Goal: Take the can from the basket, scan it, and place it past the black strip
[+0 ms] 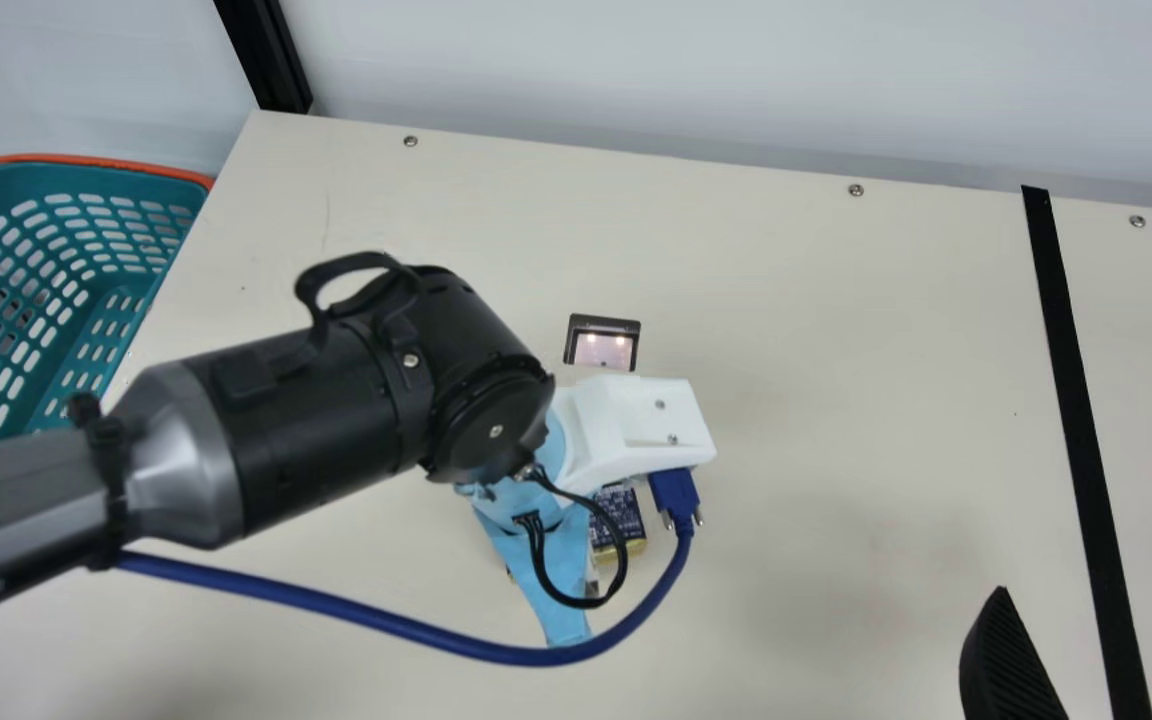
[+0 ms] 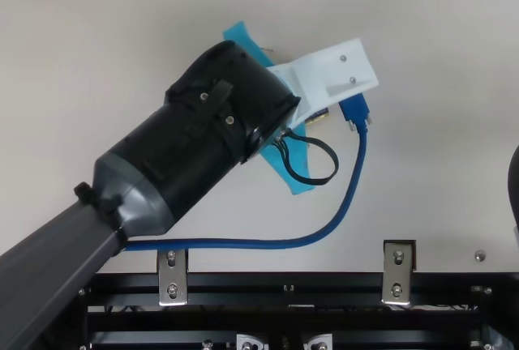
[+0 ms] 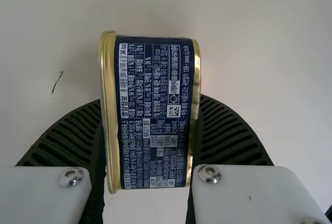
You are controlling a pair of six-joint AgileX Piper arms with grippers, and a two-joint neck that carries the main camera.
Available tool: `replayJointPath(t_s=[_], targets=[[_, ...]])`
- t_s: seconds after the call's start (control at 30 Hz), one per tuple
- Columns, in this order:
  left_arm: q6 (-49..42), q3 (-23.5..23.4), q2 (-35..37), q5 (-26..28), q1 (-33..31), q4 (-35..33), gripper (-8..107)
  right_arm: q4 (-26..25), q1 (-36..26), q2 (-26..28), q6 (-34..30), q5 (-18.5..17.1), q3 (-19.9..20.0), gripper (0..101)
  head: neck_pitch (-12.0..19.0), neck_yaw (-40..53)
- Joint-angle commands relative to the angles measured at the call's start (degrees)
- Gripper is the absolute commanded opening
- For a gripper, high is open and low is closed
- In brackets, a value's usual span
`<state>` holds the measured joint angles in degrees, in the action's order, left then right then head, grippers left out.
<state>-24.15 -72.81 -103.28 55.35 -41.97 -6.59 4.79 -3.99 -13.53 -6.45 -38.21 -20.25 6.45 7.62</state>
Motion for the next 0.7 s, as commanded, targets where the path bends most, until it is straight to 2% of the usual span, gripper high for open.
replayJointPath(t_s=[0.0, 0.33, 0.37, 0.4, 0.43, 0.47, 0.67], targets=[[-0.3, 0.1, -0.3, -0.2, -0.1, -0.2, 10, 0.0, 0.0, 0.0, 0.0, 0.0, 0.0, 101, 0.6, 0.3], [-1.3, 0.8, -0.9, -1.0, -0.1, -1.9, 10, 0.0, 0.0, 0.0, 0.0, 0.0, 0.0, 101, 0.6, 0.3], [-1.4, 0.9, -0.9, -1.1, -0.1, -2.0, 14, 0.0, 0.0, 0.0, 0.0, 0.0, 0.0, 101, 0.6, 0.3], [-1.5, 1.0, -0.9, -1.3, -0.1, -2.2, 39, 0.0, 0.0, 0.0, 0.0, 0.0, 0.0, 101, 0.6, 0.3], [-1.6, 1.2, -0.9, -1.4, 0.0, -2.3, 60, 0.0, 0.0, 0.0, 0.0, 0.0, 0.0, 101, 0.6, 0.3], [-1.7, 1.3, -0.9, -1.5, 0.1, -2.4, 90, 0.0, 0.0, 0.0, 0.0, 0.0, 0.0, 101, 0.6, 0.3], [-1.6, 2.3, -0.1, -1.2, 0.7, -4.1, 90, 0.0, 0.0, 0.0, 0.0, 0.0, 0.0, 101, 0.6, 0.3]])
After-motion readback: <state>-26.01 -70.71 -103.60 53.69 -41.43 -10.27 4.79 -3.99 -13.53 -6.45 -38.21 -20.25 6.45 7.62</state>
